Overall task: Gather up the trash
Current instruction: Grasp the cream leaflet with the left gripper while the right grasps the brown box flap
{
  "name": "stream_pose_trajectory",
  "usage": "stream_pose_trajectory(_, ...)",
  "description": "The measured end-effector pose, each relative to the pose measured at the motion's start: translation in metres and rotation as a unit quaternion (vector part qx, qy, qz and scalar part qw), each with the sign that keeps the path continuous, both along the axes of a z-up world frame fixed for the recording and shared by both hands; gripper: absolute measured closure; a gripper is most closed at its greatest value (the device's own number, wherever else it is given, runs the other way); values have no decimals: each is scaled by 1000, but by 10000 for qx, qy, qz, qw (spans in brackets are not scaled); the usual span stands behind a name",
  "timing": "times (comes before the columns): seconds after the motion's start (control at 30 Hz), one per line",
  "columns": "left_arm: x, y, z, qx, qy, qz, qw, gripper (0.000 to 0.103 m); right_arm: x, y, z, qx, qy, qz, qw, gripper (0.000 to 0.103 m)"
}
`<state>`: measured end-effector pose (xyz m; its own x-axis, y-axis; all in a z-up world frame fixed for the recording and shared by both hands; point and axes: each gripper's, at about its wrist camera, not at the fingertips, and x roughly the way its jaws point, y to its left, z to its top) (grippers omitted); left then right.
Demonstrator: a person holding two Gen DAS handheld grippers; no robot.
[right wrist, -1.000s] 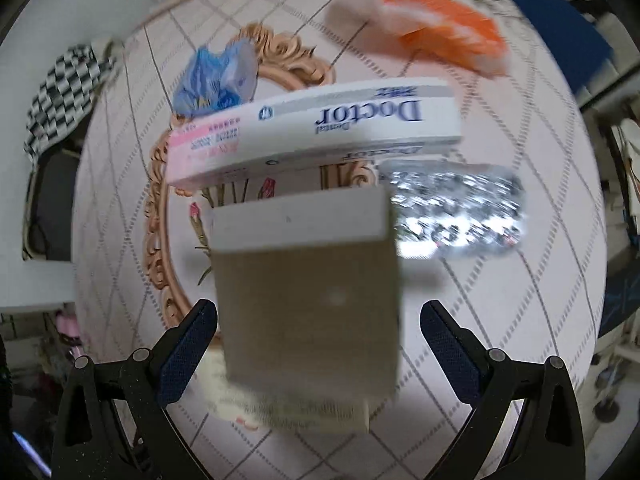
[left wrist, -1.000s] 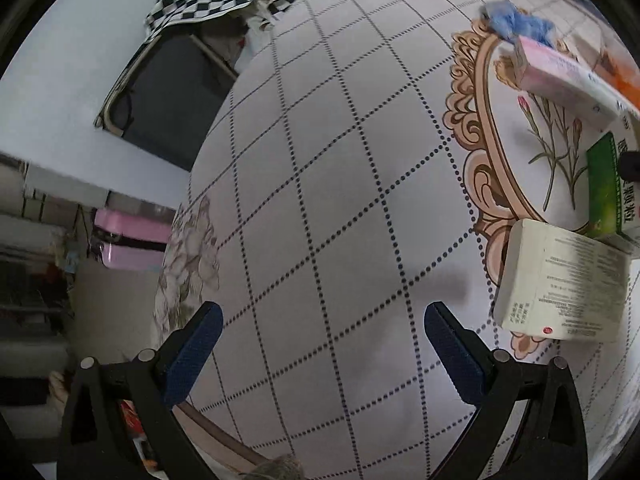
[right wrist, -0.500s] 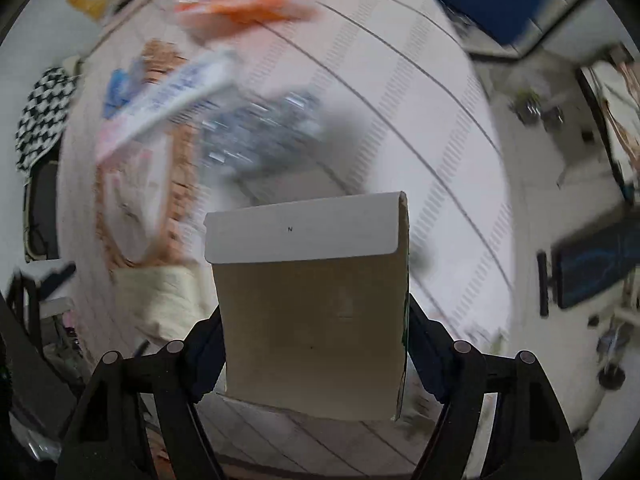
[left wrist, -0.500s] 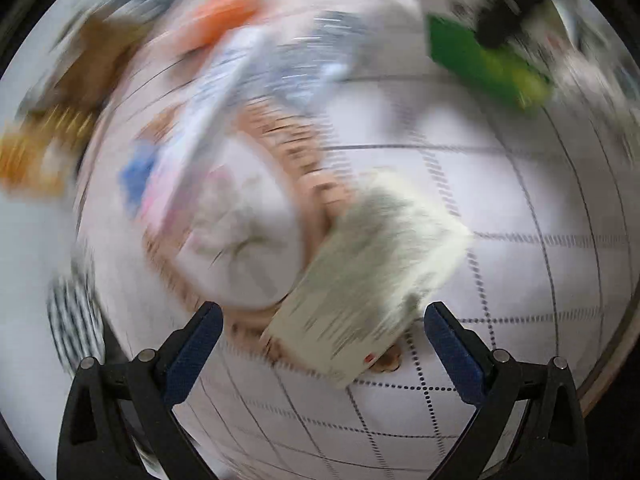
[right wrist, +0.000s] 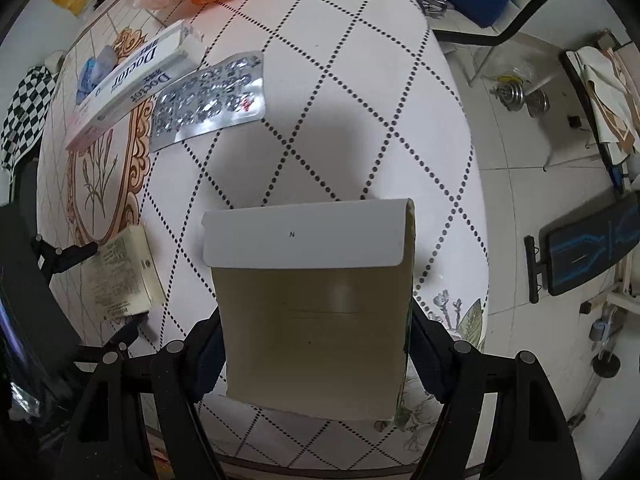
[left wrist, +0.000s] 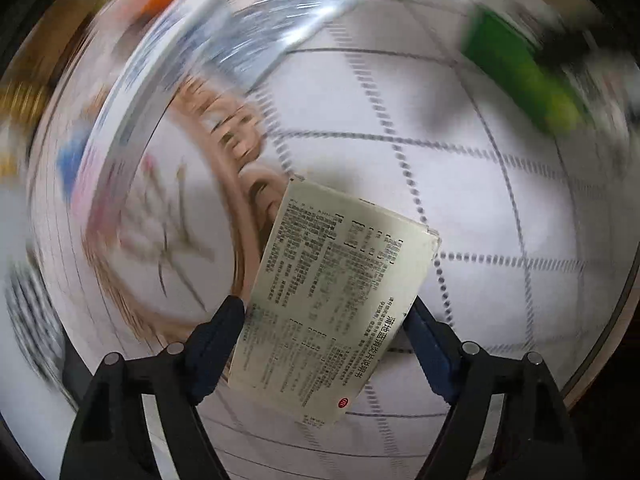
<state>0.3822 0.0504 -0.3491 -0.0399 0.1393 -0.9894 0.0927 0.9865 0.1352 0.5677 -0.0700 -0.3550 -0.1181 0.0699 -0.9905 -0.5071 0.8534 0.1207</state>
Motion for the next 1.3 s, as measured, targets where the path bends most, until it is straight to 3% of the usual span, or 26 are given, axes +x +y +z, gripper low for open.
stream_pose_trajectory(0.07, -8, 17, 3, -354, -8, 1235, 9917, 24, -6, 3, 0, -16, -6, 84, 10000, 23)
stream_pose_trajectory(0.1, -17, 29, 2, -517, 81, 2010, 9782, 24, -8, 5, 0, -21, -1, 107, 9999, 24)
stream_pose_trajectory(0.17, -36, 46, 3, -938, 33, 3280, 9400, 24, -12, 8, -1, -39, 22, 188, 9998, 23)
stream_pose_trajectory(0.2, -50, 54, 1, -1115, 35, 3921, 9131, 23, -14, 9, -1, -55, 19, 212, 9998, 24)
stream_pose_trajectory(0.23, -57, 58, 2, -1239, -40, 4271, 8957, 23, -16, 11, -2, -74, 12, 238, 9997, 24)
stream_pose_trajectory(0.3, -69, 62, 1, -1413, -187, 4737, 8691, 21, -17, 14, -2, -96, 6, 254, 9996, 23)
stream_pose_trajectory(0.33, -72, 61, 1, -1439, -244, 4821, 8639, 21, -17, 16, -2, -112, 7, 269, 9996, 23)
stream_pose_trajectory(0.4, -71, 57, 1, -1397, -241, 4660, 8734, 21, -20, 19, -4, -171, 27, 293, 9994, 23)
stream_pose_trajectory(0.47, -62, 46, 0, -1214, -161, 4239, 8974, 21, -20, 24, -7, -246, 61, 364, 9990, 19)
stream_pose_trajectory(0.5, -56, 38, -1, -1020, -94, 3896, 9153, 21, -20, 25, -8, -285, 59, 378, 9989, 19)
stream_pose_trajectory(0.57, -50, 25, -4, -767, 15, 3440, 9358, 21, -23, 29, -9, -363, 70, 409, 9985, 19)
stream_pose_trajectory(0.63, -40, 14, -7, -704, 72, 3206, 9446, 21, -23, 31, -14, -414, 121, 432, 9981, 19)
stream_pose_trajectory(0.77, -37, 1, -17, -917, 241, 2991, 9495, 21, -25, 31, -19, -392, 108, 438, 9982, 15)
stream_pose_trajectory(0.9, -39, -6, -31, -638, 296, 2846, 9561, 22, -28, 30, -21, -358, 48, 416, 9985, 15)
stream_pose_trajectory(0.97, -40, -15, -31, -682, 232, 2898, 9544, 28, -26, 31, -23, -362, 39, 382, 9986, 15)
stream_pose_trajectory(1.07, -57, -6, -22, -688, 115, 2984, 9519, 29, -27, 27, -21, -312, -114, 344, 9989, 24)
stream_pose_trajectory(1.3, -74, -19, 3, -307, -286, 3138, 9486, 29, -35, 25, -13, -188, -376, 417, 9982, 29)
